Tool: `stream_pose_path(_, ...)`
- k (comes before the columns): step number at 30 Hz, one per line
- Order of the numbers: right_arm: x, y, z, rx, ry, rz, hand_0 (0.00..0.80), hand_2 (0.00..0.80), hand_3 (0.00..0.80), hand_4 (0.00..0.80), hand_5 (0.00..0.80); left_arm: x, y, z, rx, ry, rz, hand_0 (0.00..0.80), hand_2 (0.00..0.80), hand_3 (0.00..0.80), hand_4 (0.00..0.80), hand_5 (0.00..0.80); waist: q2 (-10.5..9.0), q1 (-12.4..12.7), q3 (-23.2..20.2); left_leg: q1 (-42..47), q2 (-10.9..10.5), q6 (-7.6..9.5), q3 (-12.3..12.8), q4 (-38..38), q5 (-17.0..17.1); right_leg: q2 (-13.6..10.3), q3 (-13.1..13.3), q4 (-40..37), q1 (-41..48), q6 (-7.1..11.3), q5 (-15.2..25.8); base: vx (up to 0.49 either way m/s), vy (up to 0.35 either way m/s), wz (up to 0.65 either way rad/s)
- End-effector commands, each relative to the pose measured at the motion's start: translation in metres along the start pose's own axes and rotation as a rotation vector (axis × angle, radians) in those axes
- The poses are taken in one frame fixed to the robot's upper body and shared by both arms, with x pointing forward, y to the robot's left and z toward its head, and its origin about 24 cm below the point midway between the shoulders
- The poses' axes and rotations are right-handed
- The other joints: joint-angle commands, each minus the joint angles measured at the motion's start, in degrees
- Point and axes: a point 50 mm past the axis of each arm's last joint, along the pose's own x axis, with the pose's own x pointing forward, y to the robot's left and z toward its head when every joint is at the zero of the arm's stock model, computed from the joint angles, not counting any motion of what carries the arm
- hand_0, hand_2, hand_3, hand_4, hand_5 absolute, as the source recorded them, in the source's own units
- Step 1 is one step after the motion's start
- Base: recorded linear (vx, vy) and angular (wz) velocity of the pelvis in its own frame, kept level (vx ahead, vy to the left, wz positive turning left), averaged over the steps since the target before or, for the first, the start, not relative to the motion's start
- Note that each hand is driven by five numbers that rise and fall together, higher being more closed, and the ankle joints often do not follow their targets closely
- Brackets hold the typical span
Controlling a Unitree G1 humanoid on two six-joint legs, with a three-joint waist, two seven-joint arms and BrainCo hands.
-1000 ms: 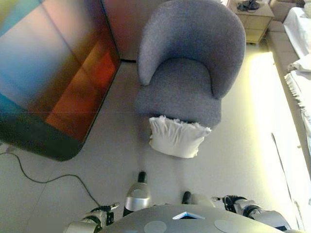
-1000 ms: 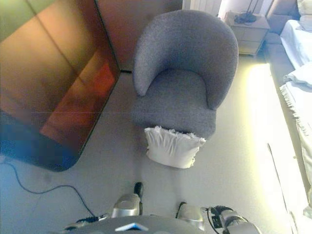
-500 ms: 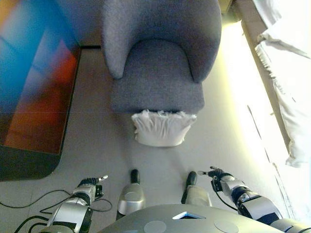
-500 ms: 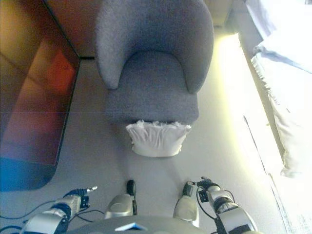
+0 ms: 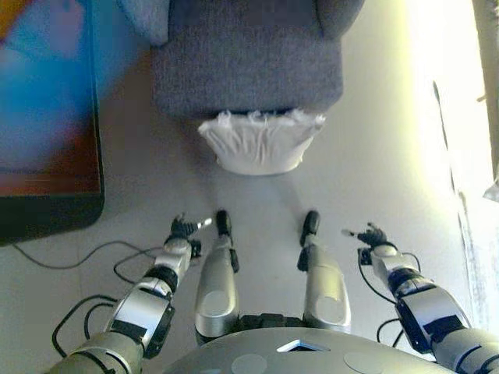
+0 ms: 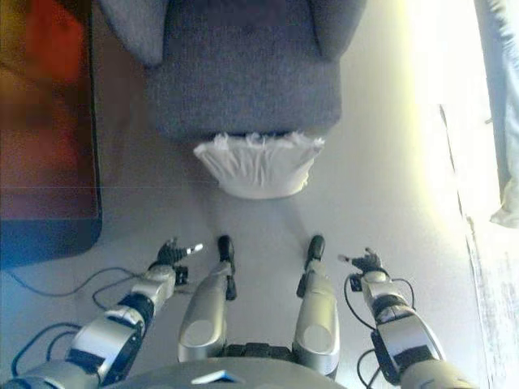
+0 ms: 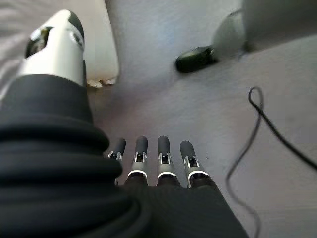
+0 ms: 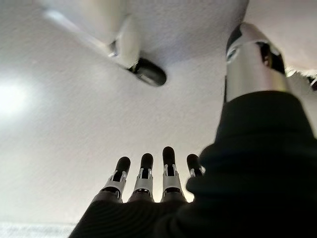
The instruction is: Pick up the cushion and take it to the sofa
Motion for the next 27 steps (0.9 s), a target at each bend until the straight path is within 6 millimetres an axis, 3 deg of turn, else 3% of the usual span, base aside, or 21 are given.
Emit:
stream_pose_path(1, 0.001, -0.008, 0.031, 0.065, -0.131, -0.081, 0.0, 0.0, 0.0, 0.0, 0.0, 0.004, 0.016, 0.011, -0.031, -0.051, 0.099, 0.0, 0.0, 0.0, 0.0, 0.0, -1.02, -1.15, 0.96, -6.31, -1.56, 2.33, -2.53, 5.9, -4.41, -2.54, 1.27, 2.24, -0.66, 1.01, -4.38, -0.085, 0.094, -0.03)
stream_pose_path(5, -0.003, -0.018, 0.084, 0.117, -0.322, -0.133, 0.0, 0.0, 0.0, 0.0, 0.0, 0.008, 0.02, 0.056, -0.15, -0.185, 0.15, 0.0, 0.0, 0.0, 0.0, 0.0, -0.37, -1.88, 3.71, -11.5, -2.01, 2.47, -2.52, 7.79, -4.0, -2.26, 2.06, 4.29, -5.83, 0.8, -4.41, -0.061, 0.084, -0.04)
stream_pose_path(9, -0.01, -0.026, 0.123, 0.149, -0.446, -0.183, 0.0, 0.0, 0.0, 0.0, 0.0, 0.007, 0.028, 0.093, -0.326, -0.286, 0.174, 0.0, 0.0, 0.0, 0.0, 0.0, -0.28, -2.06, 3.82, -17.52, -2.22, 2.62, -3.02, 10.07, -3.96, -1.8, 2.69, 6.8, -11.93, 0.4, -4.95, -0.012, 0.046, 0.03)
stream_pose_path(17, -0.023, -0.046, 0.167, 0.27, -0.573, -0.278, 0.0, 0.0, 0.0, 0.0, 0.0, -0.001, 0.053, 0.15, -0.394, -0.506, 0.284, 0.0, 0.0, 0.0, 0.0, 0.0, -0.83, -2.08, 3.82, -28.52, -1.71, 3.34, -4.48, 13.67, -4.0, -0.45, 4.24, 11.4, -23.28, -0.18, -5.61, 0.008, -0.01, 0.07)
stream_pose_path(26, -0.044, -0.074, 0.215, 0.316, -0.735, -0.386, 0.0, 0.0, 0.0, 0.0, 0.0, -0.012, 0.081, 0.192, -0.457, -0.657, 0.346, 0.0, 0.0, 0.0, 0.0, 0.0, -0.2, -2.08, 3.82, -40.27, -1.67, 4.12, -5.91, 20.21, -5.6, -0.55, 5.57, 19.75, -35.46, -0.86, -7.07, 0.01, 0.015, 0.08)
stream_pose_path(27, -0.046, -0.076, 0.219, 0.316, -0.75, -0.396, 0.0, 0.0, 0.0, 0.0, 0.0, -0.012, 0.082, 0.193, -0.461, -0.651, 0.346, 0.0, 0.0, 0.0, 0.0, 0.0, -0.05, -2.13, 3.82, -40.59, -1.57, 3.69, -6.23, 21.52, -7.6, -0.5, 6.15, 21.68, -36.03, -0.47, -8.99, 0.068, 0.06, 0.04)
